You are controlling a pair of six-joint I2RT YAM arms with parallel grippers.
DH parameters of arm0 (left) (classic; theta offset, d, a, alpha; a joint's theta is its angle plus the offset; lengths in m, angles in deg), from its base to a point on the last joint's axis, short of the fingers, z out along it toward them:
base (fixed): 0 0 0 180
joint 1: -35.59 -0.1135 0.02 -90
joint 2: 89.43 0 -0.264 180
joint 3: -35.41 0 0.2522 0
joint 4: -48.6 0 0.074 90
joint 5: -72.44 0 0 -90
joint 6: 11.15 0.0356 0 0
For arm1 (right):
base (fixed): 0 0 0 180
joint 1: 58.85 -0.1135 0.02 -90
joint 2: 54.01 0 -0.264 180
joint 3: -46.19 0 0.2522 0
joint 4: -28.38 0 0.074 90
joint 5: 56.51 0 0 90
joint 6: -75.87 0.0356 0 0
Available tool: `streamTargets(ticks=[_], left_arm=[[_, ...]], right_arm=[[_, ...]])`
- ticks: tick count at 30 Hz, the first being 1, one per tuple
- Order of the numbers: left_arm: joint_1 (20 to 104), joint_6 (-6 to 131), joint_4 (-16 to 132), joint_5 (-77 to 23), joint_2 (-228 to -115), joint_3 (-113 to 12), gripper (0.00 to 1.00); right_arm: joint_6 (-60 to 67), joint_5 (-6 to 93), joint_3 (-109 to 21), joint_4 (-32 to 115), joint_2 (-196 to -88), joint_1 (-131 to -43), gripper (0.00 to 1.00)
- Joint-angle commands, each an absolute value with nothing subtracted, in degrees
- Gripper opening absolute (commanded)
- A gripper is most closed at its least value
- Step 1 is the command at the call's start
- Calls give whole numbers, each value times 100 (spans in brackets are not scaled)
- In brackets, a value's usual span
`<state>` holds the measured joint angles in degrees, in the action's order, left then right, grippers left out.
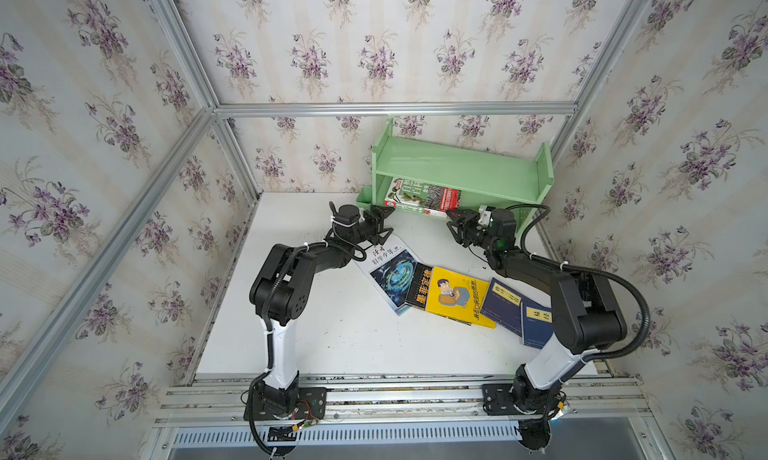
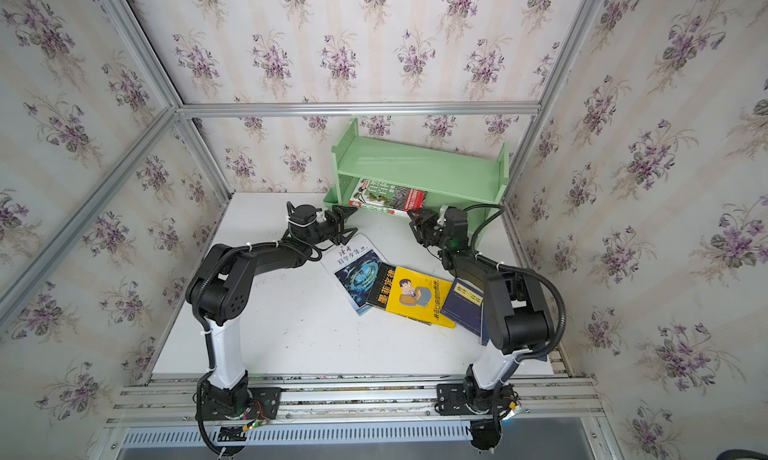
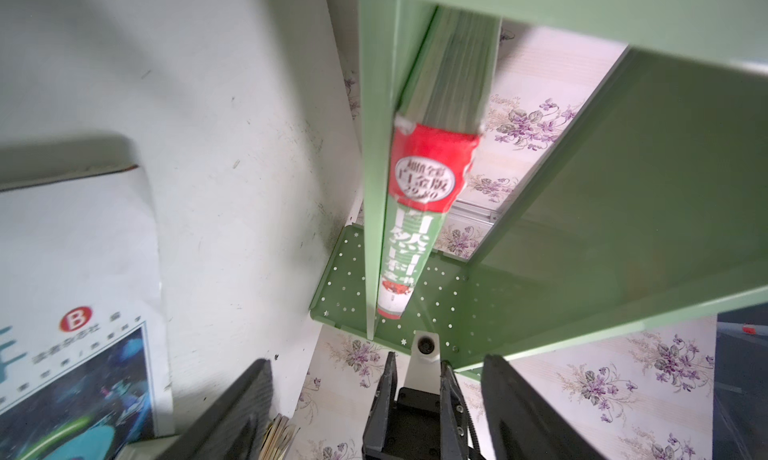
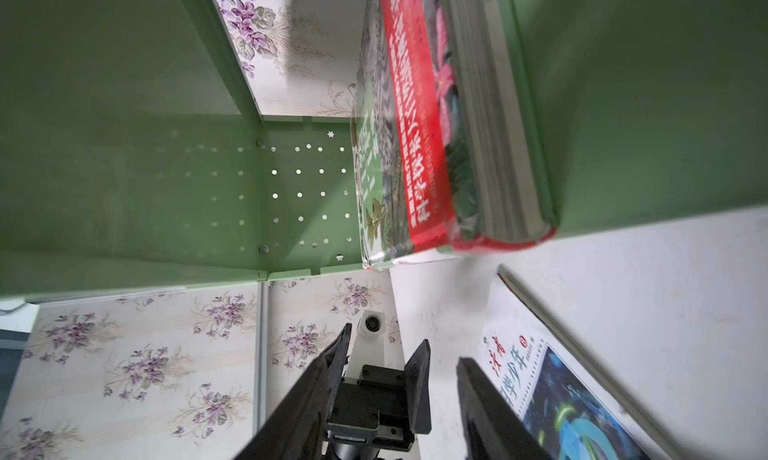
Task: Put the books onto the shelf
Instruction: 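Open both grippers and draw them back from the shelved green book, then lower both grippers onto opposite edges of the yellow cartoon-cover book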
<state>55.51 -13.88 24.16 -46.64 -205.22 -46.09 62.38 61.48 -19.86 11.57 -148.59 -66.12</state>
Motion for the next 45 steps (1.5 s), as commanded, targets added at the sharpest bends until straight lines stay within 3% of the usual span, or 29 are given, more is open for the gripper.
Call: streamTargets(ticks=[1, 9, 13, 17, 26, 45], left_arm=[[5554, -1204, 2391, -4861, -20309, -4296, 81], [5645, -293, 3050, -4925, -19741, -3790, 83], [5813, 914, 4378, -4902, -19451, -4101, 85], [6116, 2190, 5707, -4892, -19376, -4596, 86], [6891, 2934, 6198, -4546, -19441, -4596, 86], [7588, 4096, 7350, -4773, -19871, -5569, 86]], right_arm=[[5295, 6047, -1901, 2229, -14443, -6615, 58], [4687, 5399, -1276, 3555, -13596, -6593, 68], [4513, 4961, -986, 4086, -13195, -6461, 73], [4284, 4667, -790, 4634, -12798, -6133, 76], [3502, 4628, -507, 5727, -12100, -5092, 82], [3695, 5107, 429, 8174, -9647, -4892, 81]])
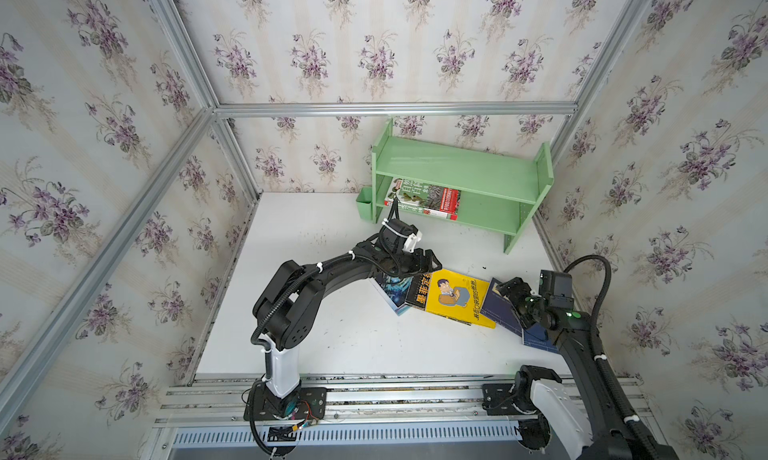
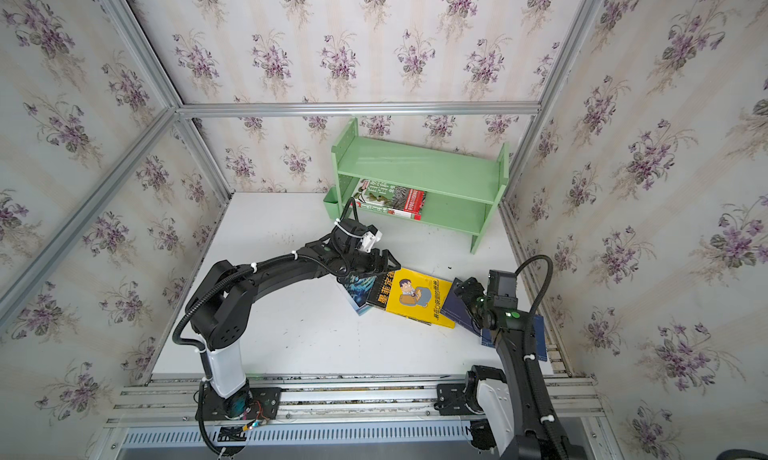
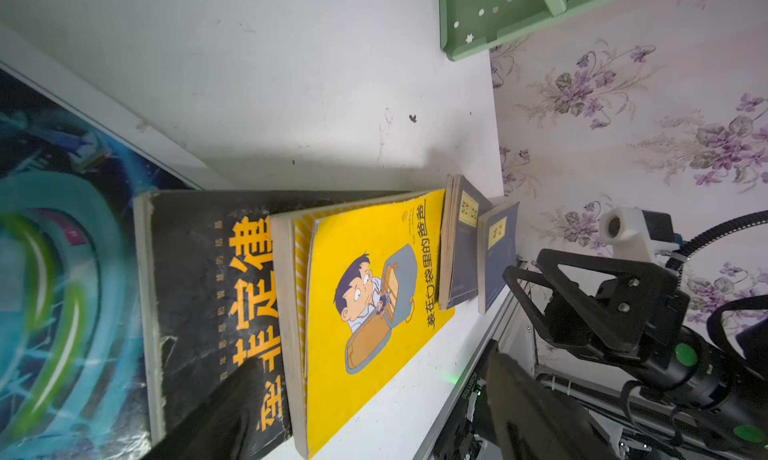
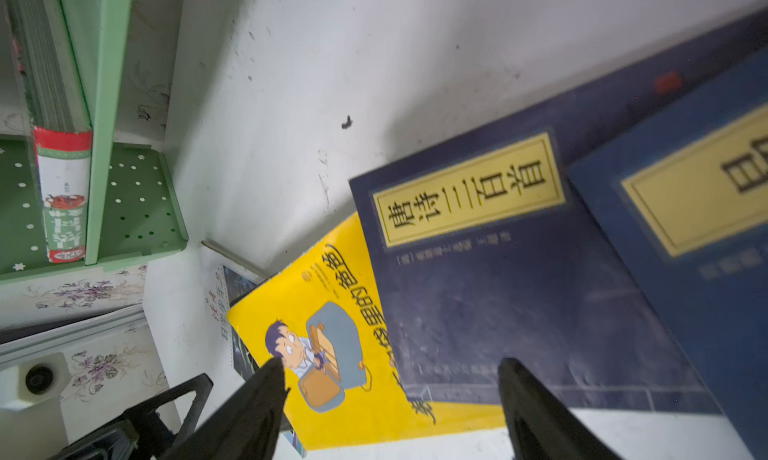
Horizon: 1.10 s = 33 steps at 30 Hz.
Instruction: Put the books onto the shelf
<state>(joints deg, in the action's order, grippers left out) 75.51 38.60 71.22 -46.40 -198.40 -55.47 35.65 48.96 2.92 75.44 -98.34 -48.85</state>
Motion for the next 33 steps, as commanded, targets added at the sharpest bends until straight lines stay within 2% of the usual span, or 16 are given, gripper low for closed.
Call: streamTargets(ticks=[1, 7, 13, 26, 33], left_arm=[[7601, 4092, 7367, -4796, -19889, -5556, 86], [7646, 4273, 7543, -4875, -19973, -5549, 86], [7672, 4286, 7598, -4975, -20094, -5587, 86], [7672, 4215, 7833, -4630, -20191, -5610, 86], [7500, 3960, 7947, -4476, -20299, -5734, 86]], right_arm=[[3734, 5206, 524, 8188, -9585, -4892, 81], [3819, 5375, 1018, 8121, -9302, -4901, 79], [4067, 5610, 1437, 7098, -9376, -4949, 79], [4100, 5748, 1453, 5649, -10856, -5440, 75], [4265, 5700, 1126, 5229, -11199, -6140, 62]])
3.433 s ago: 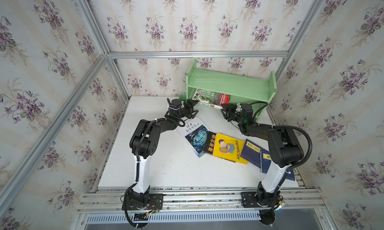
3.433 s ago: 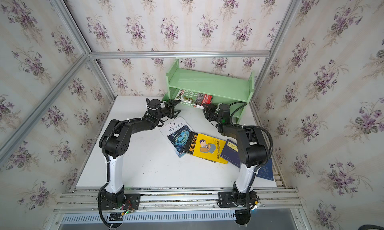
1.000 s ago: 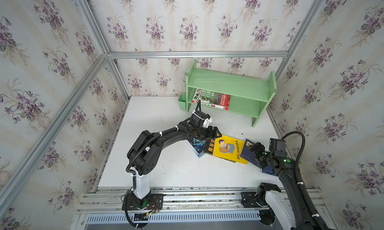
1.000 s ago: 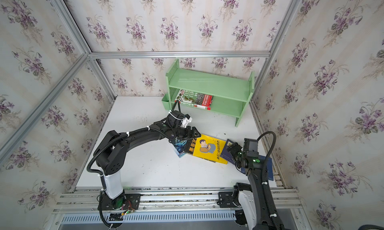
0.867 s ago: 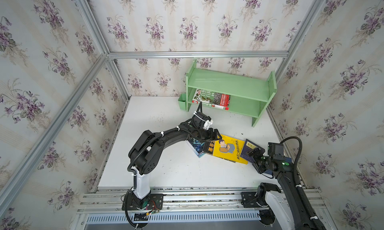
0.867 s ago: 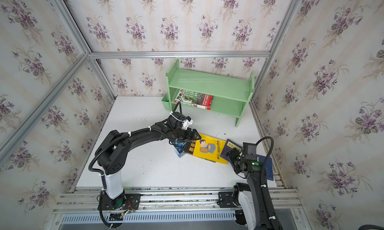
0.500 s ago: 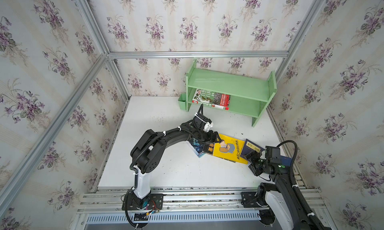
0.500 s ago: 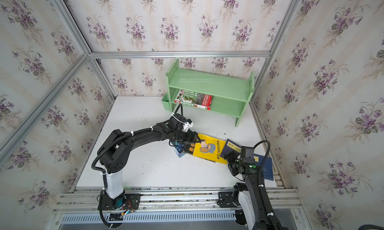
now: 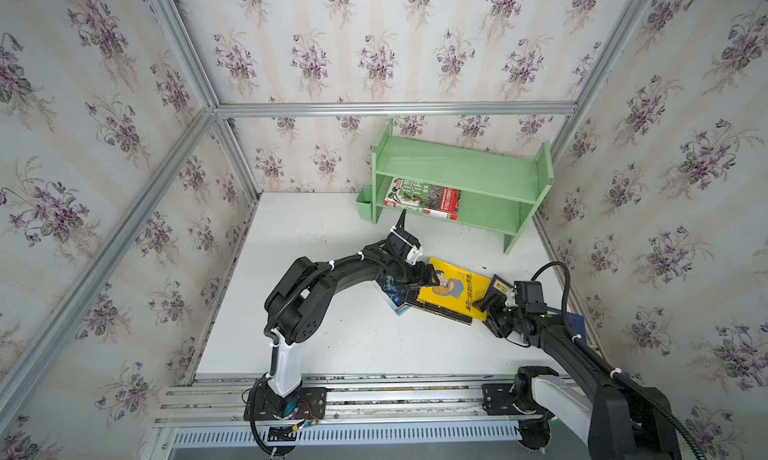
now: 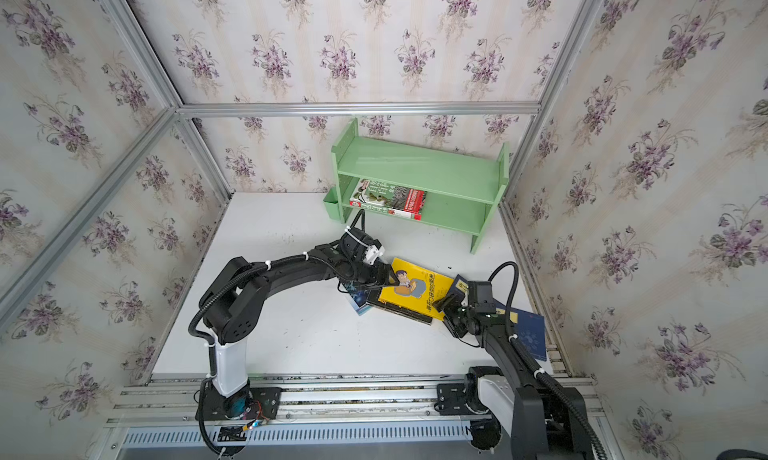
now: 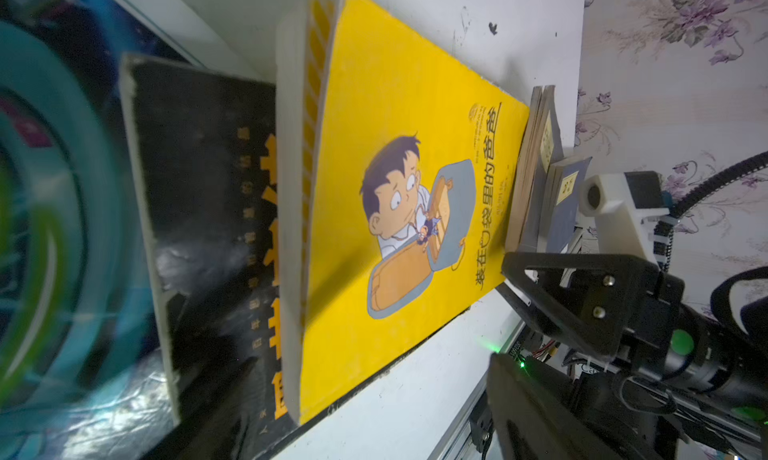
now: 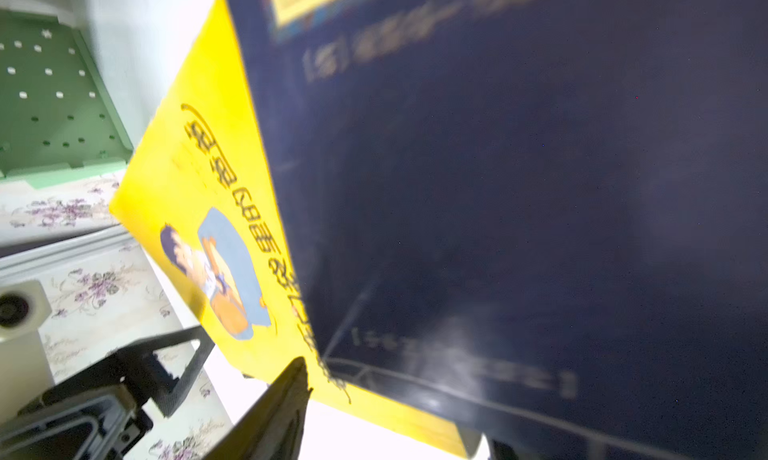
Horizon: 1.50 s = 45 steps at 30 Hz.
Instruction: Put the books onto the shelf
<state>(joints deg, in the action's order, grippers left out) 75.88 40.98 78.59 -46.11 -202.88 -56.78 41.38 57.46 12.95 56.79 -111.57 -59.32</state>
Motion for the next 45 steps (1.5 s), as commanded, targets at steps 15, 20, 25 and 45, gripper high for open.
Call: streamTargets(ticks=[15, 20, 25, 45], left_arm=[[7070, 3763, 7980, -4243, -20228, -5564, 86], [7006, 3678, 7979, -4235, -20283, -5583, 86], [6886, 3390, 7951, -4341, -20307, -5619, 86], [6840, 2043, 7174, -4742, -21199, -6392, 85]], right_arm=[[4155, 5405, 139, 5451, -12066, -7203, 56], [4107, 5464, -159, 5468, -12545, -7705, 55], [3447, 5762, -635, 5710, -12602, -7721, 56], [2498, 4225, -855, 3850, -13291, -7204, 80]])
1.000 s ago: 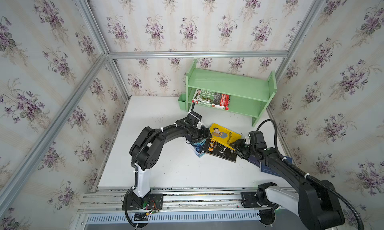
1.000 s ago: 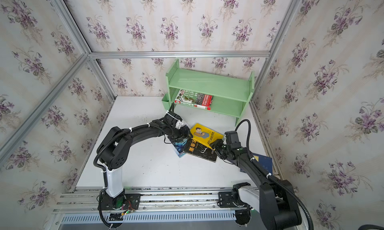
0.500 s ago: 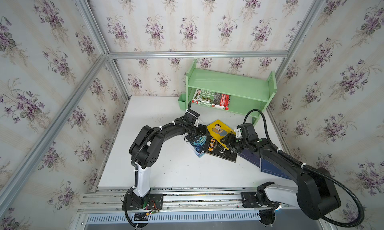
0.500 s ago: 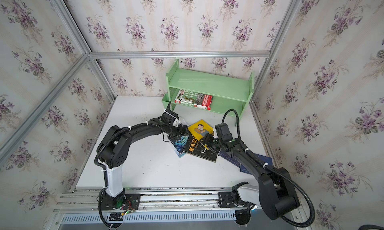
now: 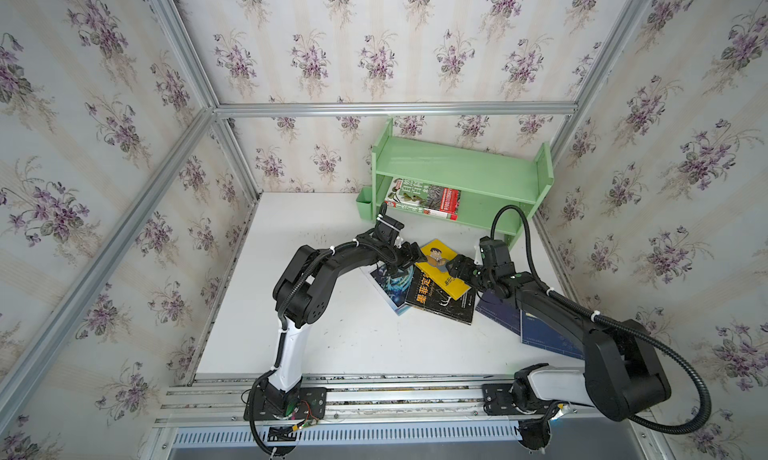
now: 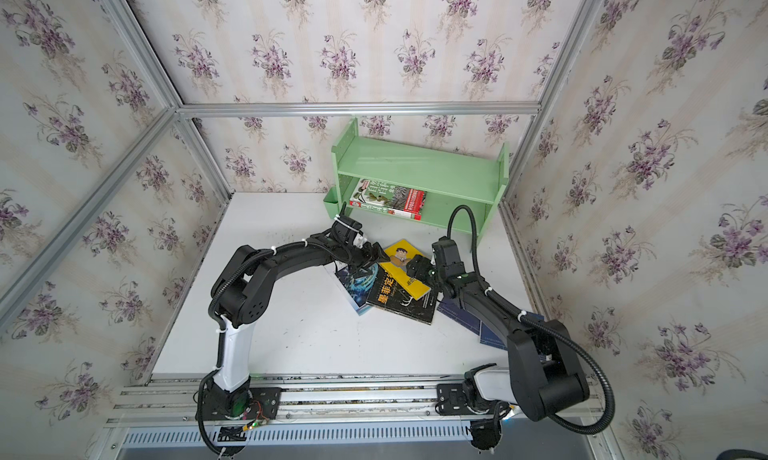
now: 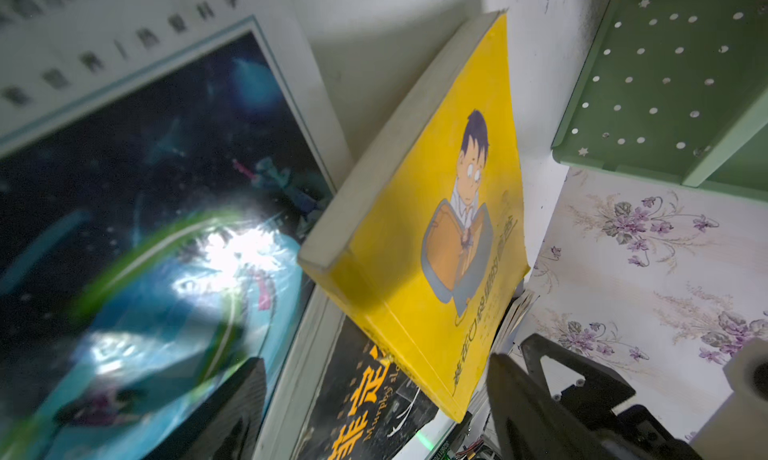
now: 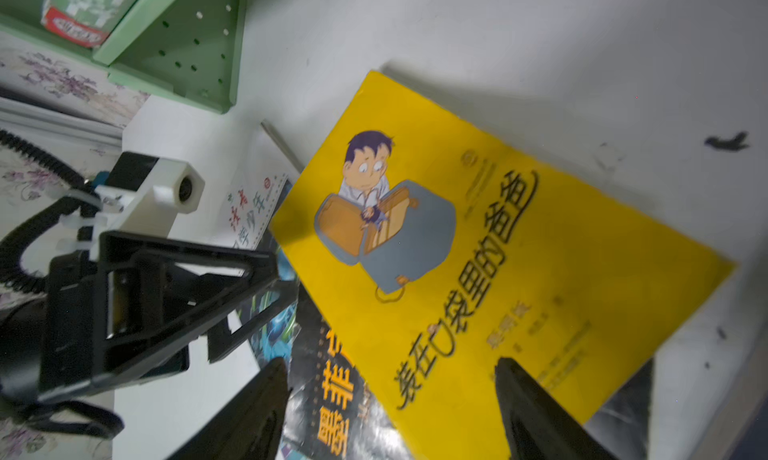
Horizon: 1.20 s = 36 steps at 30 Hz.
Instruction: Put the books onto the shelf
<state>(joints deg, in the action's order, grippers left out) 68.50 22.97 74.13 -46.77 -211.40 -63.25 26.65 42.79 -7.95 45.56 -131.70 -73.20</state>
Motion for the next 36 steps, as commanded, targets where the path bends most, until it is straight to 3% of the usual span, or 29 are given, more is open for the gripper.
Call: streamTargets(ticks=[1, 8, 15, 24, 36], left_arm=[[6837, 2010, 7120, -4746, -21241, -6419, 84], [6785, 1896, 6884, -4774, -21436, -6541, 83], [6741, 1829, 6790, -4790, -21597, -6676, 81], [6728, 1790, 6763, -4788, -21661, -6835, 81], [6741, 1865, 6746, -4776, -21609, -6905, 81]], right_arm=[[2410, 4183, -886, 3799, -13376, -7170, 80], [2459, 4601, -926, 3416, -13918, -6584, 77], [2117, 4847, -1569, 3953, -14515, -6339, 75], [1773, 4777, -1706, 4004, -14979, -6338, 72], [1365, 5499, -1978, 4631, -15268, -6542, 62]])
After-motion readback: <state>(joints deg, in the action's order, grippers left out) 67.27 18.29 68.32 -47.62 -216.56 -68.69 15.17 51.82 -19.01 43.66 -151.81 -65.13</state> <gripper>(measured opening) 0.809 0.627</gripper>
